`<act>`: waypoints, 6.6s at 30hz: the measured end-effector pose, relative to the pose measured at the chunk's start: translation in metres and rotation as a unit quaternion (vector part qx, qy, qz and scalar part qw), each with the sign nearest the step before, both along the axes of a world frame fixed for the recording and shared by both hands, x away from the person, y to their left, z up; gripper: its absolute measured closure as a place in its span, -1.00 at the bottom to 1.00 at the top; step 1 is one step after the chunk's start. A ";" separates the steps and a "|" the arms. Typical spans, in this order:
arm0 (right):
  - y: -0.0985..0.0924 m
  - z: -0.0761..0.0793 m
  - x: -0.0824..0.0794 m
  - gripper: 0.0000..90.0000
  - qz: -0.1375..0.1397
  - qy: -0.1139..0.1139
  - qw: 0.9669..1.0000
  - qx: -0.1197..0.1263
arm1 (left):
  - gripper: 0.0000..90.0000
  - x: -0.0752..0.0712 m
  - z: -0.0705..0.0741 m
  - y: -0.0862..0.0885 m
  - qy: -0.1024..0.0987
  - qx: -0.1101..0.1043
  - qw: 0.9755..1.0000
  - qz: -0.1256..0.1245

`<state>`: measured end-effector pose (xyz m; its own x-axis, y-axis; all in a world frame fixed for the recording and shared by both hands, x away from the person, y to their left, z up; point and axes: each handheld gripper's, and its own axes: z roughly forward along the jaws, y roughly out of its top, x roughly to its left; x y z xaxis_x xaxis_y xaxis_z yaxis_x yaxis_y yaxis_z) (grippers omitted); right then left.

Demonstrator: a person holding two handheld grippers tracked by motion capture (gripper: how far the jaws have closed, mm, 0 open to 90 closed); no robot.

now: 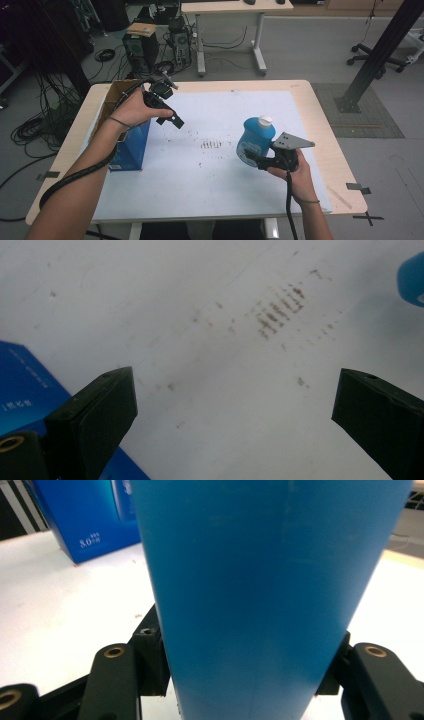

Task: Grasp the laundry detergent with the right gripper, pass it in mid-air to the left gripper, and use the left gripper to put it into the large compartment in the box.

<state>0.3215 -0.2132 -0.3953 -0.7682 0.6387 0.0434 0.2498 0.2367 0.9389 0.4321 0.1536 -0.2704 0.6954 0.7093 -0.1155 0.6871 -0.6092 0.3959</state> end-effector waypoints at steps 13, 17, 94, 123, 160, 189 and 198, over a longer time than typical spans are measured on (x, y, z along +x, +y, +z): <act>-0.002 0.039 0.001 -0.07 0.035 0.000 0.999 0.001 | -0.91 -0.022 0.033 -0.007 -0.021 0.005 0.997 -0.069; -0.003 0.053 0.002 -0.07 0.052 0.005 0.999 0.007 | -0.91 -0.032 0.045 -0.010 -0.029 0.001 0.994 -0.103; 0.108 0.091 0.015 -0.06 0.345 0.022 0.936 -0.068 | -0.90 -0.108 0.095 -0.083 -0.074 0.007 0.948 -0.310; 0.113 0.092 0.012 -0.06 0.350 0.019 0.933 -0.076 | -0.82 -0.109 0.096 -0.093 -0.081 0.013 0.945 -0.317; 0.114 0.096 0.012 -0.06 0.352 0.013 0.932 -0.079 | -0.28 -0.111 0.098 -0.098 -0.077 0.027 0.941 -0.328; 0.108 0.099 0.015 -0.06 0.346 0.007 0.936 -0.064 | -0.17 -0.110 0.103 -0.101 -0.081 0.017 0.944 -0.320; 0.108 0.098 0.015 -0.09 0.338 0.002 0.940 -0.052 | -0.17 -0.111 0.106 -0.103 -0.090 0.022 0.943 -0.319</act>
